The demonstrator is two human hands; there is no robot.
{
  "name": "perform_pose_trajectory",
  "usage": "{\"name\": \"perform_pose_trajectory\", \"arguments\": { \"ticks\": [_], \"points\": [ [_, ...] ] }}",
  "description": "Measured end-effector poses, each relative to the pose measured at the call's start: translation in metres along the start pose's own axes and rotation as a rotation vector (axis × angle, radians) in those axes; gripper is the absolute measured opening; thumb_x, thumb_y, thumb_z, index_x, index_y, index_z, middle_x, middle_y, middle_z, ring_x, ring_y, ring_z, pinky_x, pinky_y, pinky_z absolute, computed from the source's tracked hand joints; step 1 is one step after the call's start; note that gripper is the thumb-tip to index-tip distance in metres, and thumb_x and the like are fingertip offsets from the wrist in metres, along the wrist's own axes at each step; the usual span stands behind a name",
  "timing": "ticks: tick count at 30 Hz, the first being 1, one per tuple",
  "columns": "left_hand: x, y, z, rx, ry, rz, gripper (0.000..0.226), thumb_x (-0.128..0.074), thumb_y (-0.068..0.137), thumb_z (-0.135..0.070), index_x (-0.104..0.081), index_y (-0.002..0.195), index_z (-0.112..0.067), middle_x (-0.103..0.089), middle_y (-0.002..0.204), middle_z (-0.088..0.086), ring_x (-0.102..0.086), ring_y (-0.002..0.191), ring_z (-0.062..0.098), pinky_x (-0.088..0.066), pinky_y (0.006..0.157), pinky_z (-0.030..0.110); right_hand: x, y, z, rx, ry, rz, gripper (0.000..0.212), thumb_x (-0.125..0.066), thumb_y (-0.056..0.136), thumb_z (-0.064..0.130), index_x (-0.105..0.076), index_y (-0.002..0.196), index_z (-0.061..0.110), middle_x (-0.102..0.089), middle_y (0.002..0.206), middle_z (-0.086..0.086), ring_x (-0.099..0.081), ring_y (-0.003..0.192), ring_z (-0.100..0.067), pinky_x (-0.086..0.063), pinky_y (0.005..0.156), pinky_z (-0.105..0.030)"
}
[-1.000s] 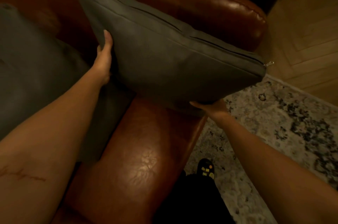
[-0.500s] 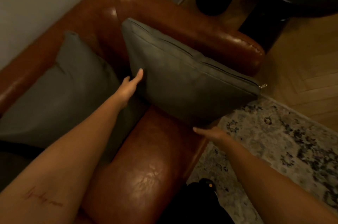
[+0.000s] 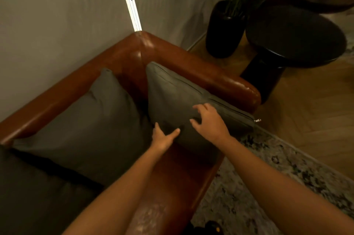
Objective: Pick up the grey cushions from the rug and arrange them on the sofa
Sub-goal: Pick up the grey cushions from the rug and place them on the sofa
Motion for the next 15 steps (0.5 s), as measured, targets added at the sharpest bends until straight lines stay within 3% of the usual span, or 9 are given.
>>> {"name": "perform_pose_trajectory", "arguments": {
  "ticks": [3, 5, 8, 10, 15],
  "points": [
    [-0.009, -0.015, -0.012, 0.021, -0.028, 0.052, 0.12, -0.072, 0.067, -0.059, 0.002, 0.151, -0.017, -0.008, 0.159, 0.008, -0.015, 0.145, 0.028, -0.021, 0.117, 0.045, 0.018, 0.024, 0.013, 0.06, -0.143, -0.109, 0.062, -0.065, 0.087, 0.039, -0.043, 0.139, 0.016, -0.047, 0.131, -0.009, -0.044, 0.124, -0.026, -0.037, 0.101, -0.036],
    [-0.012, -0.005, -0.015, 0.049, -0.13, 0.006, 0.102, -0.064, 0.082, -0.049, 0.005, 0.151, -0.017, -0.002, 0.159, 0.005, -0.012, 0.146, 0.026, -0.019, 0.118, 0.042, 0.022, 0.041, 0.015, 0.041, -0.232, -0.092, 0.08, -0.066, 0.082, 0.052, -0.032, 0.146, 0.017, -0.043, 0.136, -0.009, -0.04, 0.128, -0.028, -0.036, 0.102, -0.039],
    [-0.016, 0.007, -0.022, 0.102, -0.324, -0.159, 0.083, -0.049, 0.092, -0.049, 0.0, 0.152, -0.019, -0.003, 0.16, 0.004, -0.011, 0.146, 0.029, -0.016, 0.117, 0.043, 0.02, 0.062, 0.01, -0.01, -0.319, 0.01, 0.105, -0.064, 0.074, 0.067, -0.014, 0.153, 0.019, -0.031, 0.15, -0.012, -0.027, 0.14, -0.029, -0.03, 0.111, -0.044],
    [-0.022, 0.012, -0.022, 0.117, -0.331, -0.285, 0.075, -0.041, 0.095, -0.049, -0.003, 0.152, -0.019, -0.003, 0.16, 0.004, -0.006, 0.146, 0.031, -0.008, 0.119, 0.046, 0.015, 0.073, 0.005, -0.023, -0.379, 0.066, 0.113, -0.061, 0.072, 0.073, -0.004, 0.154, 0.02, -0.024, 0.155, -0.013, -0.021, 0.144, -0.03, -0.026, 0.115, -0.047],
    [-0.044, 0.026, -0.022, 0.271, -0.352, -0.421, 0.065, -0.03, 0.098, -0.047, -0.006, 0.151, -0.018, -0.001, 0.16, 0.006, 0.001, 0.146, 0.031, 0.004, 0.116, 0.046, -0.005, 0.103, -0.003, -0.002, -0.414, 0.141, 0.123, -0.053, 0.064, 0.085, 0.001, 0.154, 0.022, -0.025, 0.154, -0.013, -0.028, 0.14, -0.032, -0.031, 0.111, -0.048]
  ]
}}
Point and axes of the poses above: each hand's wrist, its own y-axis towards the middle knuckle, its own x-axis out of the back of the hand, z = x × y, the point moved 2 cm from there along y, towards the middle knuckle
